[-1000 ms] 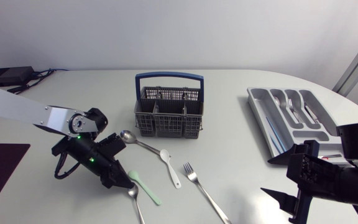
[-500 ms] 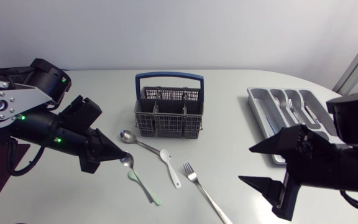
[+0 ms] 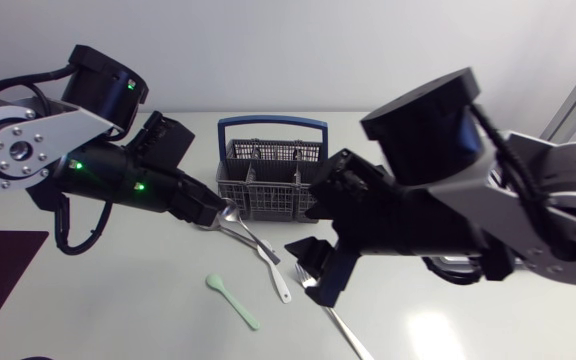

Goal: Unload the cutlery basket into the drawer organizer.

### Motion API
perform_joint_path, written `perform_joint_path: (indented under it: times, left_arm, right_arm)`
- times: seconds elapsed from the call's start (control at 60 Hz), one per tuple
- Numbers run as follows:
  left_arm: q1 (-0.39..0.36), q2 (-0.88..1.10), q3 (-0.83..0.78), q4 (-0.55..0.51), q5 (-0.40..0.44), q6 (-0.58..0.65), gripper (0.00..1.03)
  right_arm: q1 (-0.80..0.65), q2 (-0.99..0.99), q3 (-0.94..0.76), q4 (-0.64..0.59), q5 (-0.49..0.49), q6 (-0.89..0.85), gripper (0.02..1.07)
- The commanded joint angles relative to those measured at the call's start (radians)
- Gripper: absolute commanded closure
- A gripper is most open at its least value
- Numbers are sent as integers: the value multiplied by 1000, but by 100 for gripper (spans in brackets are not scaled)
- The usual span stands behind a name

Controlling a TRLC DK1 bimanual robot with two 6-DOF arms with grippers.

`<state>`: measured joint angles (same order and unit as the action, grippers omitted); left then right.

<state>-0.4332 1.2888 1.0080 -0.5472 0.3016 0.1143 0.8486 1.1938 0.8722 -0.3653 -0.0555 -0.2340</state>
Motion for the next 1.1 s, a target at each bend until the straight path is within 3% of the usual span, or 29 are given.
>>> perform_joint_path:
  times: [0.0, 0.15, 0.283, 0.367, 0.65, 0.867, 0.983, 1.083]
  left_arm:
    - [-2, 41, 46, 3, -12, -48, 100]
    - [-4, 58, 58, 1, -15, -57, 100]
    - [-2, 58, 67, -2, -15, -68, 100]
    - [-2, 58, 70, -5, -15, -73, 100]
    - [1, 50, 75, -16, -13, -76, 100]
    - [1, 43, 81, -19, -13, -82, 100]
    - [4, 40, 83, -19, -13, -84, 100]
    - [8, 35, 81, -22, -13, -85, 100]
  right_arm:
    - [46, 76, 39, 46, 49, 30, 43]
    - [102, 194, 85, 117, 138, 22, 47]
    - [118, 273, 126, 137, 163, 12, 49]
    - [121, 309, 152, 144, 180, 7, 57]
    - [135, 391, 197, 167, 243, -19, 66]
    - [141, 420, 208, 180, 272, -33, 84]
    - [141, 420, 202, 183, 272, -34, 82]
    - [144, 403, 186, 183, 272, -34, 67]
